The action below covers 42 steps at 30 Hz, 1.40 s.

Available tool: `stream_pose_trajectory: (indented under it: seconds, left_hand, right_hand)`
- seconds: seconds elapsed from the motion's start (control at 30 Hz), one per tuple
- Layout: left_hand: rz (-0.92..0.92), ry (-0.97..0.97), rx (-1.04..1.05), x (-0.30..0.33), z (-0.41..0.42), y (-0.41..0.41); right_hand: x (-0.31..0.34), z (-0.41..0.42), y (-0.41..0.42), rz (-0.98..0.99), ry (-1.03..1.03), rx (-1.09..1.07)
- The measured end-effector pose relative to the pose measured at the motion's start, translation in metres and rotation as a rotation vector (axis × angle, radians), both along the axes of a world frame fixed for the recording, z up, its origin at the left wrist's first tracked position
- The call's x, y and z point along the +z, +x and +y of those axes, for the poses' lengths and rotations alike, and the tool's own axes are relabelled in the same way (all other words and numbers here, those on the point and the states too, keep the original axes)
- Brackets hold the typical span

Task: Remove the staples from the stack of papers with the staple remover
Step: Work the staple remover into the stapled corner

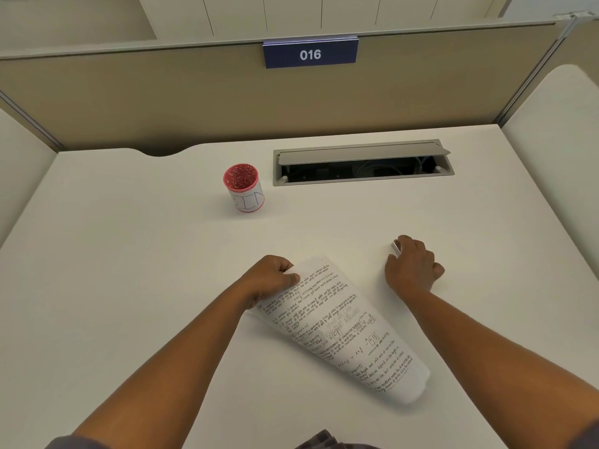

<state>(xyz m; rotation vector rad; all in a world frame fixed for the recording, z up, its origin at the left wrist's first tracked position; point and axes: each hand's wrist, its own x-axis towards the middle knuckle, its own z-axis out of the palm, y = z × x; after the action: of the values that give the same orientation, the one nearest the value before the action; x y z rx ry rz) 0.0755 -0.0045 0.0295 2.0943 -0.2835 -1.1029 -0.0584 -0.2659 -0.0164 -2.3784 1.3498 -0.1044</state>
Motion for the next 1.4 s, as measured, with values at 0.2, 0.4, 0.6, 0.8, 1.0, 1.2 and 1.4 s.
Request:
stream_pose_trajectory:
  seconds: [0.2, 0.4, 0.6, 0.8, 1.0, 1.2, 1.4]
  left_hand:
    - [0.007, 0.007, -0.002, 0.001, -0.001, 0.000]
    - [0.009, 0.006, -0.008, 0.005, -0.003, 0.000]
    - [0.024, 0.008, -0.015, 0.007, -0.003, -0.002]
    - [0.024, -0.006, -0.010, 0.009, -0.004, -0.002]
    - [0.009, -0.012, -0.005, 0.015, -0.004, -0.003]
    - [0.044, -0.068, 0.053, 0.020, -0.003, -0.004]
    - [0.050, -0.085, 0.064, 0.023, 0.001, -0.002]
  right_hand:
    - [-0.005, -0.002, 0.003, -0.073, 0.080, 0.037]
    - [0.004, 0.021, 0.005, -0.322, 0.342, 0.121]
    - [0.024, 0.054, 0.008, -0.590, 0.747, 0.156]
    - [0.043, 0.072, 0.008, -0.530, 0.786, 0.427]
    - [0.042, 0.082, 0.005, -0.403, 0.649, 0.612]
    - [0.045, 0.084, 0.007, -0.383, 0.538, 0.670]
    - [0.044, 0.085, 0.006, -0.394, 0.487, 0.687]
